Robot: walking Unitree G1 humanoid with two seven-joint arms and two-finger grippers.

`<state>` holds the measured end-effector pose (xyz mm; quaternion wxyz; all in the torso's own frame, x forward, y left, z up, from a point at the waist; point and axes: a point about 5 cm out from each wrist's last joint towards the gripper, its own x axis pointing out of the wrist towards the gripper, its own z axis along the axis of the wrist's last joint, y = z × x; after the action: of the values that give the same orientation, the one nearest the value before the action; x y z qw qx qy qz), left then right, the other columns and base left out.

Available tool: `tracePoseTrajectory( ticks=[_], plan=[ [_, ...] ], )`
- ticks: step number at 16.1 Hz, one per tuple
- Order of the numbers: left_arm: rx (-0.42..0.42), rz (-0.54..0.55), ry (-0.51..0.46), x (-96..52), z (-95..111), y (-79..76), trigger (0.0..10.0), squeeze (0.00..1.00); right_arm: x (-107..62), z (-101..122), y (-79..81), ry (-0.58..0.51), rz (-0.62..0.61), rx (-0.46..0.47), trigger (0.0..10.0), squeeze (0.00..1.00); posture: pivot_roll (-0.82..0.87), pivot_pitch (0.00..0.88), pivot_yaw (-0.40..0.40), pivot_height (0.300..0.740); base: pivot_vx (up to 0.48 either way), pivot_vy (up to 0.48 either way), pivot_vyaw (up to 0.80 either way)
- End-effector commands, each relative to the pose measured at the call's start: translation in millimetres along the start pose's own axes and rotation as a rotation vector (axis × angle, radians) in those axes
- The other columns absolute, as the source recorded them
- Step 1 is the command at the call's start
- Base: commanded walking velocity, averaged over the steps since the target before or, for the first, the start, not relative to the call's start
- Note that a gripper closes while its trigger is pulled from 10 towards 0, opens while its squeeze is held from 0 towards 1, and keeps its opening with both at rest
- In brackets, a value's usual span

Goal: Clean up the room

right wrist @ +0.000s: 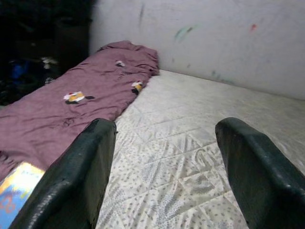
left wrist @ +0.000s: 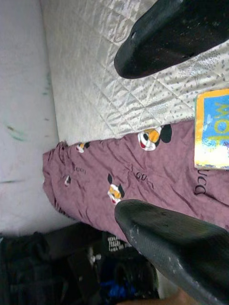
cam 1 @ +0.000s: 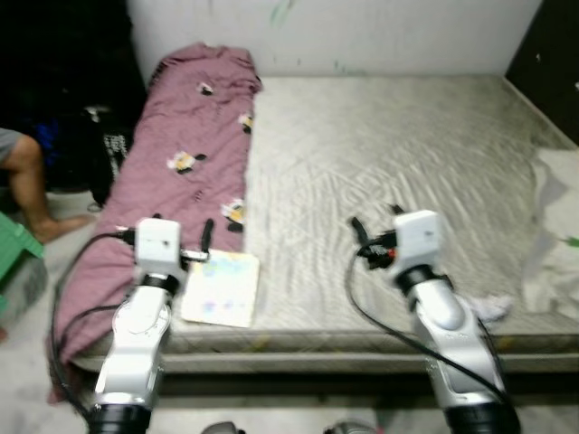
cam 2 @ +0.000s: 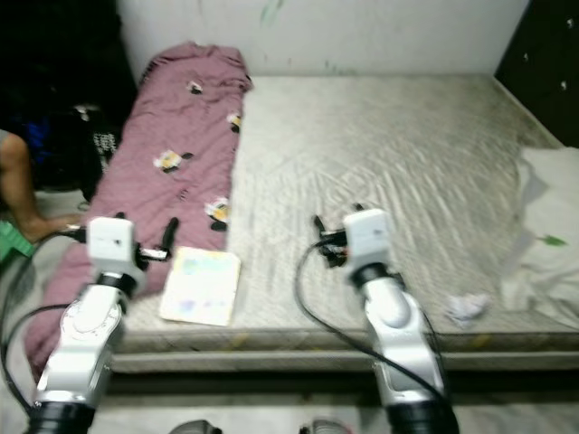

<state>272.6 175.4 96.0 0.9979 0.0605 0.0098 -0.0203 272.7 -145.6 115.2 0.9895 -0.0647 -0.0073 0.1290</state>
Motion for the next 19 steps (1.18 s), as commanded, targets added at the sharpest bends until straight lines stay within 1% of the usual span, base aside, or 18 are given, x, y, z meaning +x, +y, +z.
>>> tracePoseTrajectory(
  ticks=[1, 3, 13, 15, 16, 19],
  plan=[
    [-0.002, -0.002, -0.009, 1.3, 1.9, -1.6, 10.0, 0.0, 0.7, 5.8, -5.6, -0.022, -0.016, -0.007, 10.0, 0.0, -0.04, 0.0, 0.034, 0.74, 0.0, -0.36, 0.8],
    [-0.002, -0.001, -0.009, 1.5, 1.9, -1.8, 10.0, 0.0, 0.7, 5.2, -6.8, -0.017, -0.029, 0.007, 10.0, 0.0, -0.04, 0.0, 0.034, 0.74, 0.0, -0.36, 0.0],
    [-0.001, -0.003, -0.013, 2.6, 1.8, -2.7, 10.0, 0.0, 2.5, 4.9, -9.9, -0.019, -0.05, 0.011, 10.0, 0.0, -0.04, 0.0, 0.03, 0.74, 0.0, -0.352, 0.0],
    [-0.017, 0.006, -0.022, 2.7, 2.3, -2.2, 10.0, 0.0, 2.9, 4.8, -10.3, -0.019, -0.05, 0.01, 10.0, 0.0, -0.04, 0.0, 0.03, 0.74, 0.0, 0.0, 0.0],
    [-0.027, 0.008, -0.025, 2.9, 2.4, -2.2, 10.0, 0.0, 3.3, 3.2, -10.7, -0.006, -0.053, 0.032, 10.0, 0.0, -0.04, 0.0, 0.029, 0.74, 0.0, 0.0, 0.0],
    [-0.032, -0.015, -0.044, 3.0, 4.9, -4.0, 10.0, 0.0, 4.3, 3.2, -12.4, -0.005, -0.057, 0.03, 10.0, 0.0, -0.04, 0.0, 0.028, 0.74, 0.0, 0.0, -0.75]
  ],
)
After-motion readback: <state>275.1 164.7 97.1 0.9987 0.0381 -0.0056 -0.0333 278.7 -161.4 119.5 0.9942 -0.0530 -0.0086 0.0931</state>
